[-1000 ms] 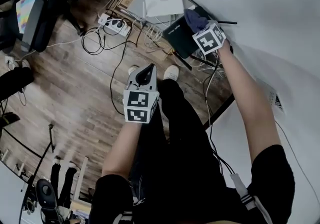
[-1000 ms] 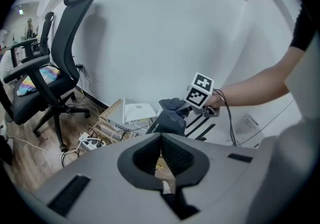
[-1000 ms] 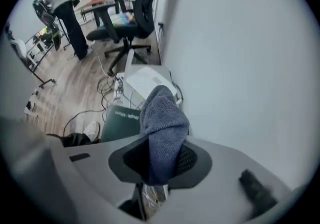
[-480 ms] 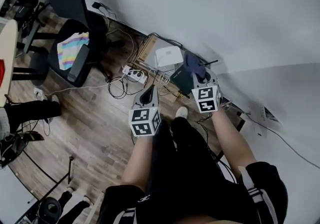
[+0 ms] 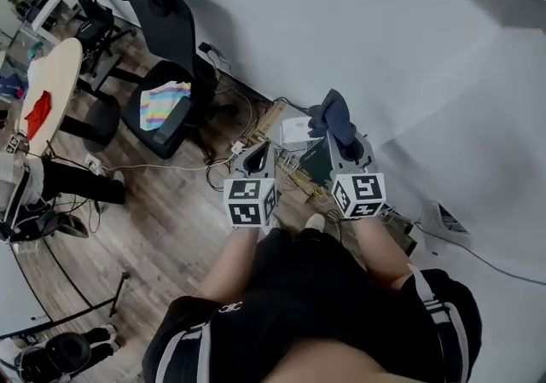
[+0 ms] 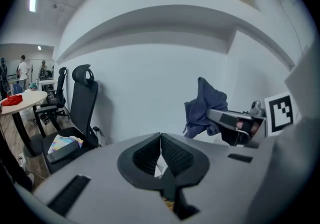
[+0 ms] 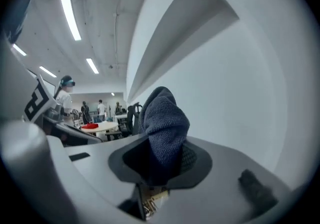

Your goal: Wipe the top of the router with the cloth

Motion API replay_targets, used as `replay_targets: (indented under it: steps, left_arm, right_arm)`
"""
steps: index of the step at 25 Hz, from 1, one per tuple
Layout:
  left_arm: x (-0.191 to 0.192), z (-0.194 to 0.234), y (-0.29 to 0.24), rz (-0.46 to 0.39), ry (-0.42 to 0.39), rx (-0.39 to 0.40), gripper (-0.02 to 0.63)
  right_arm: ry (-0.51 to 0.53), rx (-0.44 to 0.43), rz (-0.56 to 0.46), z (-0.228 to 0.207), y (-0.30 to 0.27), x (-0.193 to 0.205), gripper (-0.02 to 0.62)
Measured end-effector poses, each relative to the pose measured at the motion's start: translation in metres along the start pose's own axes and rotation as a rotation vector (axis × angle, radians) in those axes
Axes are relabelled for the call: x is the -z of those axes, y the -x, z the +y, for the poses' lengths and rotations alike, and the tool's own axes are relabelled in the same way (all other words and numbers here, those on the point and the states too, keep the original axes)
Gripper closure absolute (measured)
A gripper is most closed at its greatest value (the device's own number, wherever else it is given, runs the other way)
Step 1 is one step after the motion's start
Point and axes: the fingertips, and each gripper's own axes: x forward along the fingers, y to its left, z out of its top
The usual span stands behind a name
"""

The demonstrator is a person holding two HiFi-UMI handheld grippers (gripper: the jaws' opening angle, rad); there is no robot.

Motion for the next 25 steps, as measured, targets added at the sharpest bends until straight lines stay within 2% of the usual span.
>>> replay_targets:
  steps: [5, 10, 15, 25]
  left_arm:
    - [-0.074, -0.016, 0.032, -0.146, -0.065, -0.004, 0.592]
    - [-0.138, -0.012, 0.063, -0.282, -0.114, -0.023, 0.591]
    - [-0.150, -0.005, 0.072, -0.318, -0.121, -0.026, 0.591]
    - [-0.154, -0.003, 0.060, -0.306, -0.133, 0.004, 0.591]
  right_arm:
    - [-0.012, -0.044, -0.120, 0.016, 0.019, -0.077, 0.499]
    - [0.038, -0.059, -0.227, 0.026, 0.026, -0.142, 0.500]
    - [0.047, -0.037, -0.229, 0.027, 0.024, -0.143, 0.500]
    - [0.043, -0.033, -0.185, 0.027, 0.009, -0.136, 0.500]
